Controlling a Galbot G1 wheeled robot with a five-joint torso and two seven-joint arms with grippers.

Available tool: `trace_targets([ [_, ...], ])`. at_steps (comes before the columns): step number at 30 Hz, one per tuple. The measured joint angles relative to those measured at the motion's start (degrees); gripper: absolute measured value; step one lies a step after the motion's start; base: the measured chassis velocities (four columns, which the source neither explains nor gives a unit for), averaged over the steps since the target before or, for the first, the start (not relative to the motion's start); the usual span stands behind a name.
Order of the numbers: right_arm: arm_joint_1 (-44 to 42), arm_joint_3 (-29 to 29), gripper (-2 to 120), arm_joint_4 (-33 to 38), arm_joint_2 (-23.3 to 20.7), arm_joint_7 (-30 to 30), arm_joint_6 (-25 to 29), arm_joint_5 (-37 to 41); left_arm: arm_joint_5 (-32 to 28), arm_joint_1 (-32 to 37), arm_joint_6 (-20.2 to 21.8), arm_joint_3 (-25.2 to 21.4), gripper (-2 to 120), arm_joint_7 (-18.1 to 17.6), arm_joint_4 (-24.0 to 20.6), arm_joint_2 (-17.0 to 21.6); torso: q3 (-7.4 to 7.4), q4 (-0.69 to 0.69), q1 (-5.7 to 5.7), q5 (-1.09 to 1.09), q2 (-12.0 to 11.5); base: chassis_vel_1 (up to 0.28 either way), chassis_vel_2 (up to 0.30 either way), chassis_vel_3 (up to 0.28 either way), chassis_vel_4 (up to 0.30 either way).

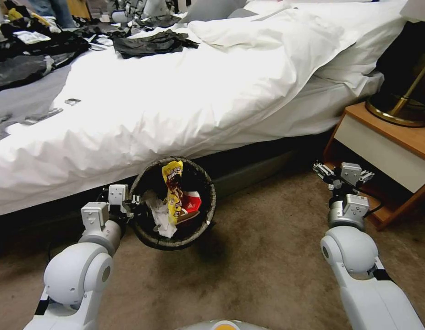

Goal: Pick up the trash bin, then pick up the garbage from the floor and place it into the trash bin.

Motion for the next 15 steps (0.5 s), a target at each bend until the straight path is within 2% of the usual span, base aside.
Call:
trace_targets([
  [15, 0.03, -0.59, 100, -0.25, 0.57, 0.0, 0.16, -0.39, -0.31, 3.09, 0.0, 0.96, 0, -1.96, -3.5, -1.11, 0.0, 0.0, 0.0, 0.01, 0.0, 0.0, 0.0, 0.0, 0.0],
])
